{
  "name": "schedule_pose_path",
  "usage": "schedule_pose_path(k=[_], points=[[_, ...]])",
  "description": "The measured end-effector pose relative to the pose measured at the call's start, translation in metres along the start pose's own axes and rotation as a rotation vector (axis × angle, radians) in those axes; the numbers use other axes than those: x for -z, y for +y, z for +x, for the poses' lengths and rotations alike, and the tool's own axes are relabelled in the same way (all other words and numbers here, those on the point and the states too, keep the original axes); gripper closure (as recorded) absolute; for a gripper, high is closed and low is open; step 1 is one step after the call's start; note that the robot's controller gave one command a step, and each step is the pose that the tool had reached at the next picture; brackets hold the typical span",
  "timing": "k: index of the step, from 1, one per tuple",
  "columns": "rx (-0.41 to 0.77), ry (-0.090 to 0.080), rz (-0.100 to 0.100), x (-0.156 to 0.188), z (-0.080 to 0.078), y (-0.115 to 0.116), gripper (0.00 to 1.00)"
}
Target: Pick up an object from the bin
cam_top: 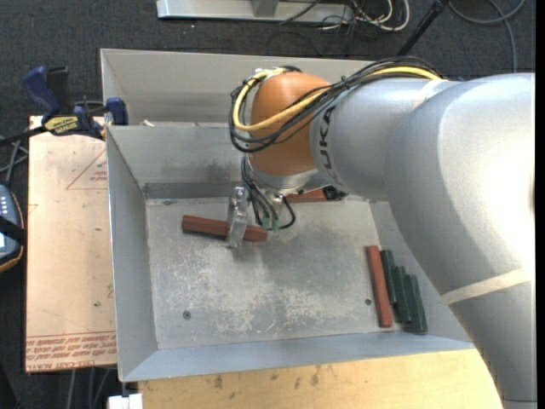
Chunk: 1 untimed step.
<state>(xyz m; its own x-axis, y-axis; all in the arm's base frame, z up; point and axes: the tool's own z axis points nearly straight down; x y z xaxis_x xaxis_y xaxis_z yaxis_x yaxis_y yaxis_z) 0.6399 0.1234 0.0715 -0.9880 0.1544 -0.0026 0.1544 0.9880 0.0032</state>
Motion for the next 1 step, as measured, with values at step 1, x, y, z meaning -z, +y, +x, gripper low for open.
schedule_pose_path(k=[1], points=[[0.0,0.0,0.0,0.0004,-0.0001,0.0001,1.0]])
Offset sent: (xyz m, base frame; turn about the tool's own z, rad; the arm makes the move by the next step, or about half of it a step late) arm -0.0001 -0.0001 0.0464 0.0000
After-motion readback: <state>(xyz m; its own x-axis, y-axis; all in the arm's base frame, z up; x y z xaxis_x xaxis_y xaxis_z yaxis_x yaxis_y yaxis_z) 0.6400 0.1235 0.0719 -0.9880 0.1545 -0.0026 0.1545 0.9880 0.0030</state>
